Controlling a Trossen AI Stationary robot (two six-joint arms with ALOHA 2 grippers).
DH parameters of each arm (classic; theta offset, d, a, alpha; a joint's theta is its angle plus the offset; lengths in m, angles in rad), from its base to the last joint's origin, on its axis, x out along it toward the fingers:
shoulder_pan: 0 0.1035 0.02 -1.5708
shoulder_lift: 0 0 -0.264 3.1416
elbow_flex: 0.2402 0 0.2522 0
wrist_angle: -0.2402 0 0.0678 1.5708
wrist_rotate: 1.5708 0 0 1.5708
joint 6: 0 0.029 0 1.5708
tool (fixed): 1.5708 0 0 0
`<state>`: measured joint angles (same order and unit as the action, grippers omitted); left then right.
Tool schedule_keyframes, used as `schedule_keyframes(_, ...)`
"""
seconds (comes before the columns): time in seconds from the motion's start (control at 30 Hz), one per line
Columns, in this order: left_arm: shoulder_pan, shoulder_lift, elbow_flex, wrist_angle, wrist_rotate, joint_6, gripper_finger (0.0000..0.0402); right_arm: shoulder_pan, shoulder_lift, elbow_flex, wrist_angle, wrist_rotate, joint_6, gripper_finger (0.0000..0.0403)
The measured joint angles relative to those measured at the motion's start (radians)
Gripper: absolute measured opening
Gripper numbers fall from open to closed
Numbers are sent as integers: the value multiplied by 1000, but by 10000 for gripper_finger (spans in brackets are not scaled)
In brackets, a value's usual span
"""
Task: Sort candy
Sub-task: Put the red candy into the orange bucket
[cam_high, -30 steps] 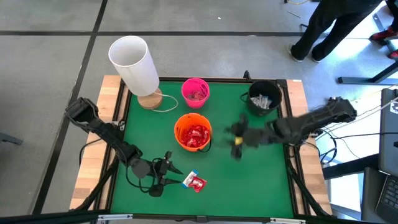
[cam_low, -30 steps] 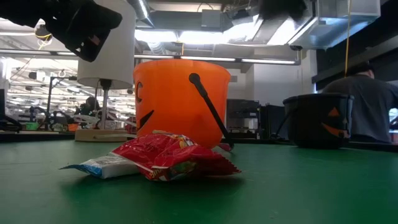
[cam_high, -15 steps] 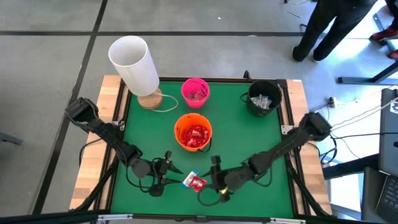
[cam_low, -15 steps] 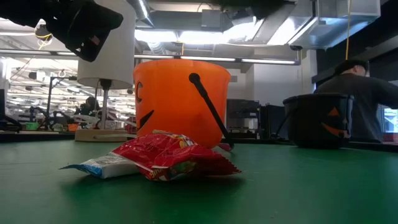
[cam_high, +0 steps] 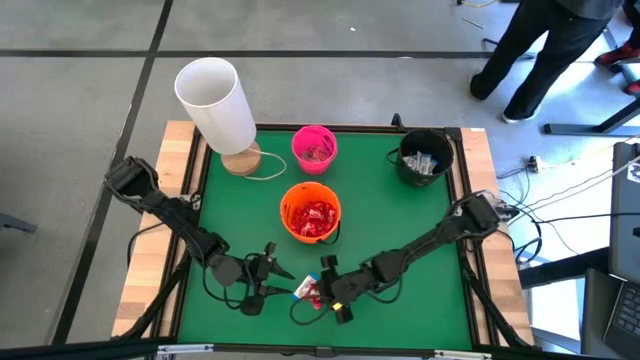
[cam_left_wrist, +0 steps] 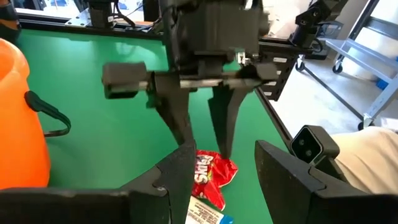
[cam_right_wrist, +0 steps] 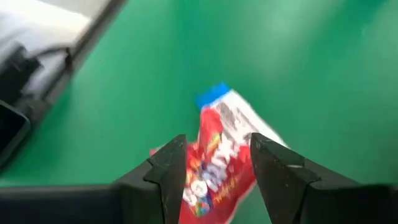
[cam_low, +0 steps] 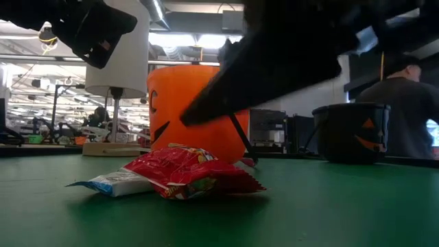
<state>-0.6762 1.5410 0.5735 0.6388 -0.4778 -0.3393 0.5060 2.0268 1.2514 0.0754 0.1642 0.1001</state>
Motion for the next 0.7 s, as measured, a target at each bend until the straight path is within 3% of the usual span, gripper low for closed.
schedule_keyframes(0.37,-1,0,0,-2,-1,-10,160,-16,59,-1,-26,0,53,161)
schedule_keyframes(0.7,-1,0,0,-10,-1,-9,160,-16,0,-1,-64,-1,52,13)
